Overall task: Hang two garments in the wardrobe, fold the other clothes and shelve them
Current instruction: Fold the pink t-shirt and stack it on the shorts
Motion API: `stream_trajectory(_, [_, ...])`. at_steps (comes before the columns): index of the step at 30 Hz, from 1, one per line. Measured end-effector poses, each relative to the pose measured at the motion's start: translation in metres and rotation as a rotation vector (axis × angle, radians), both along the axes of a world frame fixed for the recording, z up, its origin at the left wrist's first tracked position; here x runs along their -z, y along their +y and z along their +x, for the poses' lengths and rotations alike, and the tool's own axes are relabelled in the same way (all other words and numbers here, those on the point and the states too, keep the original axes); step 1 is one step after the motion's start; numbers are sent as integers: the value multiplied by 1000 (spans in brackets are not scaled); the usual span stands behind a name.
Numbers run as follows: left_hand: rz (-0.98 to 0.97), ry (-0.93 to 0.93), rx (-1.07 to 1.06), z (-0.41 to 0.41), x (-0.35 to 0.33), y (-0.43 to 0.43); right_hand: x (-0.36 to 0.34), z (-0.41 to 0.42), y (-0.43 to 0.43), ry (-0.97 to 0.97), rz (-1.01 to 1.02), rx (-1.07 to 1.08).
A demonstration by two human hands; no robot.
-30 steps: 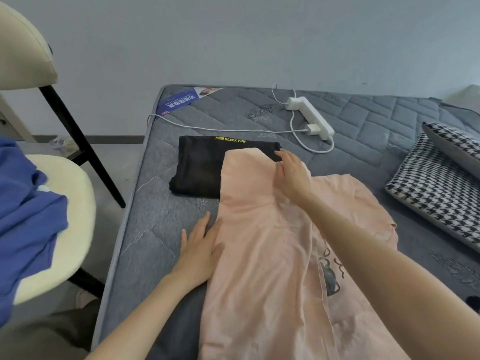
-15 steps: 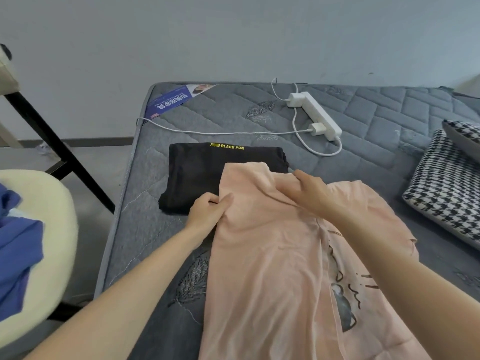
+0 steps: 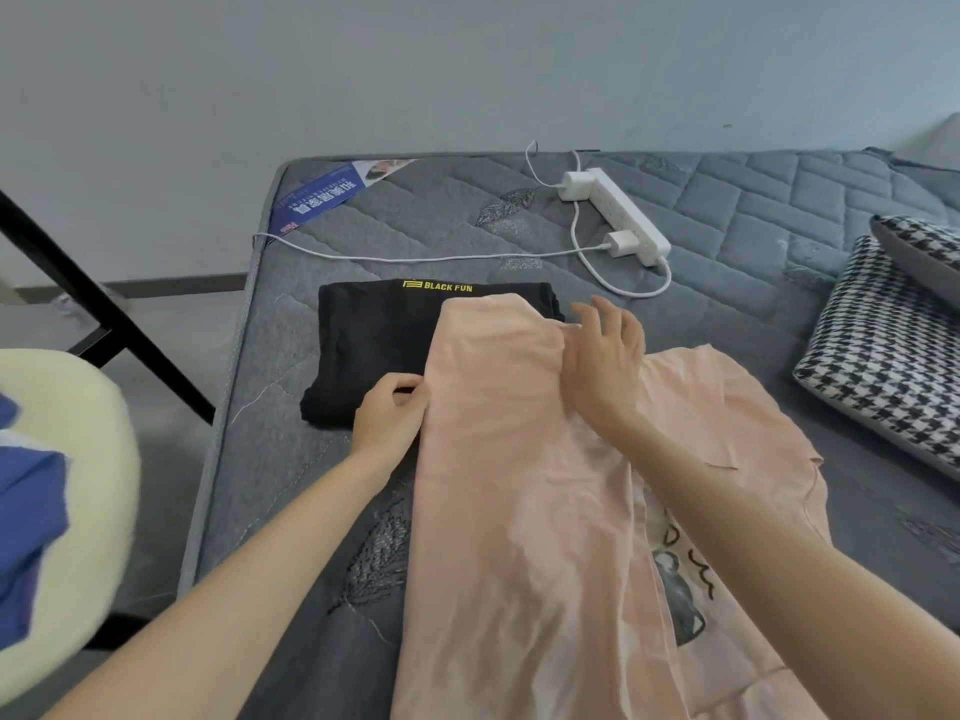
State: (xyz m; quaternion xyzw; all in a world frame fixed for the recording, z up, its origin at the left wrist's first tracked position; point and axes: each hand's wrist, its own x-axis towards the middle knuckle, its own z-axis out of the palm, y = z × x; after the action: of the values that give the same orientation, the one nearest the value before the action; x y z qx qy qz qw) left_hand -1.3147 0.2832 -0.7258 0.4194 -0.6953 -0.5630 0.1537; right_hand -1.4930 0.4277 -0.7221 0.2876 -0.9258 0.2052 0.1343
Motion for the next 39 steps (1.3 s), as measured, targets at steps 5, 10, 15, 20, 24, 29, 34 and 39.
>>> stream_trajectory(5, [166, -23, 87, 36, 3, 27, -5, 44, 16, 6, -105, -207])
stream_trajectory(10, [179, -103, 192, 70, 4, 55, -6, 79, 42, -149, -31, -375])
stream_trajectory(15, [266, -150, 225, 104, 2, 78, -1, 117, 68, -318, -12, -453])
stream_trajectory(20, [371, -190, 295, 139, 4, 95, -7, 146, 56, -360, 76, -587])
stream_trajectory(24, [425, -200, 279, 161, 2, 107, -16, 149, 8, -228, 331, -617])
stream_trajectory(29, [462, -185, 289, 178, -2, 116, -29, 134, -36, -86, 585, -530])
stream_trajectory(34, [393, -143, 333, 183, -1, 117, -41, 114, -47, -103, 855, -713])
stream_trajectory(39, [318, -89, 358, 178, -13, 121, -44, 103, -29, -96, 756, -707])
